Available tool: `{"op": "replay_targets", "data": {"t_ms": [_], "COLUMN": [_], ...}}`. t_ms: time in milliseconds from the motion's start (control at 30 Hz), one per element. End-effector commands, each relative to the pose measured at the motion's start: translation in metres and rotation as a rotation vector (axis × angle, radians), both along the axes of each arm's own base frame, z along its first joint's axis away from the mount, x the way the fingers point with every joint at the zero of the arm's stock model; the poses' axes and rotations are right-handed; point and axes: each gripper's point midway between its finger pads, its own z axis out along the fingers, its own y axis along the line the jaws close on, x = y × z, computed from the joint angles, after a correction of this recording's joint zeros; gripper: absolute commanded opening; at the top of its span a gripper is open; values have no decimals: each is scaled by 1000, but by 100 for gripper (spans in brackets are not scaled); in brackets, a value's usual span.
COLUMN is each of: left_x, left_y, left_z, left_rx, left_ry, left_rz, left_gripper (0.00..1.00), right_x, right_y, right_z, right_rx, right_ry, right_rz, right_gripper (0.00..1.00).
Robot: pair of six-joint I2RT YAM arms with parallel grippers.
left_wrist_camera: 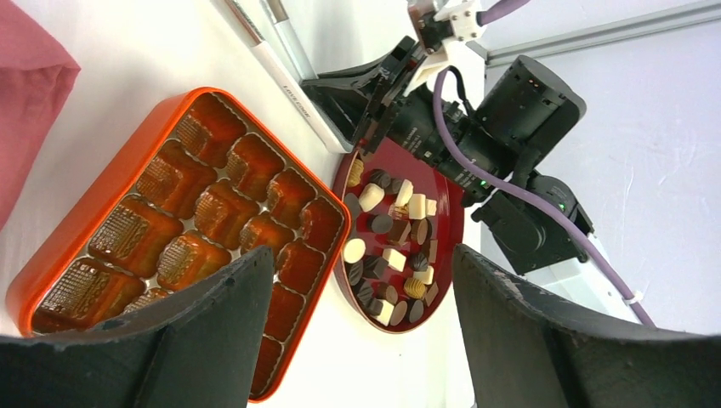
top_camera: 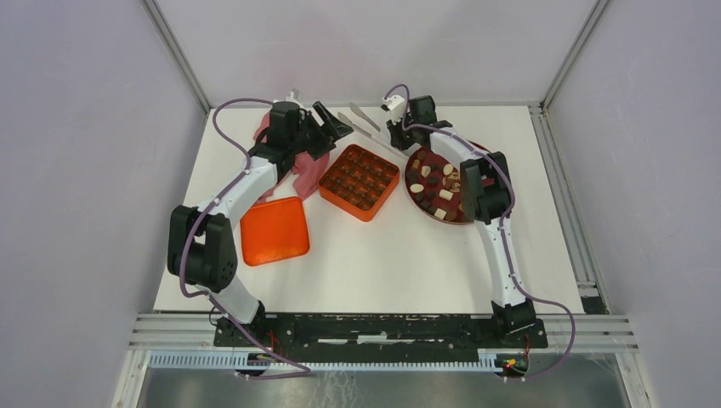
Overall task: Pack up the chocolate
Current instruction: Adjust the clamp at the center of the board, then pick up the clamp at the center of the board.
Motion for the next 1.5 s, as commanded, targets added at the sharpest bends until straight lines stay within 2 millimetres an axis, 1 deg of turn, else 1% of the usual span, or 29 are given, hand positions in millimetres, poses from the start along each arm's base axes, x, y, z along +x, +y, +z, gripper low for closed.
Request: {"op": "replay_targets", "data": {"t_ms": [0, 67, 133, 167, 200, 333, 400, 467, 533, 633, 700, 800, 867, 933, 967, 1067, 1167, 1233, 1300, 1400, 1467], "left_x": [3, 3, 2, 2, 1, -1, -2, -5, -7, -12, -18, -37, -53, -68, -75, -96, -110, -118, -128, -143, -156], "left_y": [-8, -12, -16, -18, -21, -27, -28, -28, -27, -30, -33, -38, -42, -43, -43, -44, -56, -66, -74, -77, -80], "left_z": [38, 39, 41, 41, 42, 59, 69, 79, 88, 111, 128, 168, 191, 210, 220, 249, 270, 281, 290, 306, 313], "left_rx": [-45, -49, -60, -66, -75, -128, -160, -193, -221, -277, -314, -396, -442, -480, -498, -548, -565, -571, -578, -577, -562], "left_ry": [-69, -72, -73, -74, -76, -125, -155, -185, -212, -284, -340, -495, -587, -678, -728, -877, -950, -986, -1030, -1101, -1145], "left_rz": [5, 2, -3, -8, -13, -29, -28, -25, -22, -43, -71, -162, -232, -288, -309, -359, -423, -454, -472, -459, -442], "left_gripper": [82, 82, 82, 82, 82, 82, 82, 82, 82, 84, 90, 94, 95, 96, 96, 95, 94, 94, 93, 88, 87], "right_x": [3, 4, 8, 11, 15, 28, 26, 20, 7, -13, -26, -51, -71, -97, -109, -149, -190, -213, -229, -245, -258], "right_y": [11, 10, 10, 10, 10, 9, 8, 7, 9, 6, 0, -11, -20, -27, -28, -33, -33, -35, -36, -39, -40], "right_z": [1, 7, 23, 34, 50, 113, 135, 153, 168, 195, 217, 249, 275, 302, 309, 344, 379, 395, 406, 411, 414], "right_rx": [6, 1, 13, 31, 61, 211, 295, 371, 451, 564, 629, 736, 804, 861, 889, 973, 1042, 1074, 1083, 1067, 1056], "right_ry": [-17, -32, -61, -77, -97, -146, -137, -121, -74, -34, -21, -3, -8, -14, 5, 9, 10, -1, -32, -64, -82], "right_rz": [20, 23, 20, 15, 7, -17, -19, -3, 20, 72, 108, 167, 207, 247, 262, 330, 410, 445, 461, 441, 442], "right_gripper": [10, 0, 0, 0, 0, 0, 0, 0, 0, 0, 0, 0, 0, 0, 0, 0, 0, 0, 0, 0, 0]}}
